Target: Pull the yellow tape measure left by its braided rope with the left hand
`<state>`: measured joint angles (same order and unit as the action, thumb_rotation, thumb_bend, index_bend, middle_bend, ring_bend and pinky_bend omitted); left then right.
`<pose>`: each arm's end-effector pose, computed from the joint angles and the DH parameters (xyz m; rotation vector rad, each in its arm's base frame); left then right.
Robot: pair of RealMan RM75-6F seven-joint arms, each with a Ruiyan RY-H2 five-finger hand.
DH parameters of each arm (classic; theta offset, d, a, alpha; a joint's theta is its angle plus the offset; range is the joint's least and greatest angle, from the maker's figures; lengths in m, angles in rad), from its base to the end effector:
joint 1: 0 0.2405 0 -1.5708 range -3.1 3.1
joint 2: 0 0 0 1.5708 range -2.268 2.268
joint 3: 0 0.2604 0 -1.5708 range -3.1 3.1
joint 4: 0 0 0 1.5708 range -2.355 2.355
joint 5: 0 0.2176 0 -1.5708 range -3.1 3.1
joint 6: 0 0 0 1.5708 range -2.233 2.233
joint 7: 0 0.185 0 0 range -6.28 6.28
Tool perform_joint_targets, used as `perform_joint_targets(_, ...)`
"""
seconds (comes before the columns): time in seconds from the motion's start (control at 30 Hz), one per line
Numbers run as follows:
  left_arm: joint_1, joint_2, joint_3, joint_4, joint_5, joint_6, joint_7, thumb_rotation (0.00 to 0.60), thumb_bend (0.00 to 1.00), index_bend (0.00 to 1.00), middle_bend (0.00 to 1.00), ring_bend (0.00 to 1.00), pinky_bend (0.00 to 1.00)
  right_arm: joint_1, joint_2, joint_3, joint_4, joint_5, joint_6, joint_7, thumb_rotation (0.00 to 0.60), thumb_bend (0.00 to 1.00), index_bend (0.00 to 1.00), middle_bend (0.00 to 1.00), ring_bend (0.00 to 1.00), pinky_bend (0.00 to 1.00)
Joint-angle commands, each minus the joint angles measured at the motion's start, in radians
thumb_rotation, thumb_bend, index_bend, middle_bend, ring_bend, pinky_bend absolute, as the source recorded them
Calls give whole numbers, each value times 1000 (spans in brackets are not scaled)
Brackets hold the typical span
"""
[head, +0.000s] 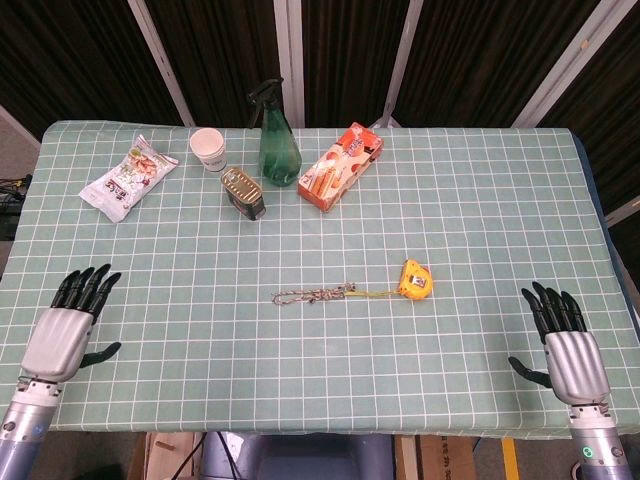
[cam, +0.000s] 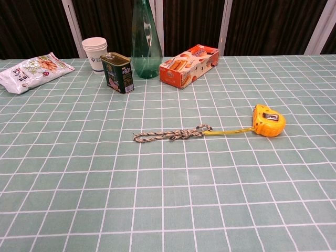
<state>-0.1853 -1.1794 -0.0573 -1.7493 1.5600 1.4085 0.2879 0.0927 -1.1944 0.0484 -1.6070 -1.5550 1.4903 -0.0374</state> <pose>-0.2497 0.2464 0.1084 -1.5826 -0.7712 -0.9167 -0.2996 -0.2241 0.1266 1.4257 -0.8989 0.9696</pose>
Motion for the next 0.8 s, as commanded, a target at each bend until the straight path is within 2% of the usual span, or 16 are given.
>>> perform_joint_targets(0.03,-74,5,-48,-53,-37,-83,83,600,150,184,0,0,66,3,1,2,-3,8,-8,5,600,168,0,0,0,0)
perform_joint_targets(0.17,-167,-23,-94,-88,-112,-201,179,600,197,303,4,0,66,6,2,4,-11,21,-20,14,600,168,0,0,0,0)
perform_joint_targets(0.4,-291,-124,-138,-80,-250,-329,305,600,317,350,11,0,66,10,4,8,-21,45,-41,26,600,167,0,0,0,0)
perform_joint_targets(0.57,-372,-205,-154,-43,-340,-402,375,600,345,396,13,0,66,12,7,14,-28,69,-54,48,600,168,0,0,0,0)
perform_joint_targets(0.8,-461,-315,-167,18,-441,-427,460,600,384,436,19,0,66,14,16,20,-39,94,-72,63,600,167,0,0,0,0)
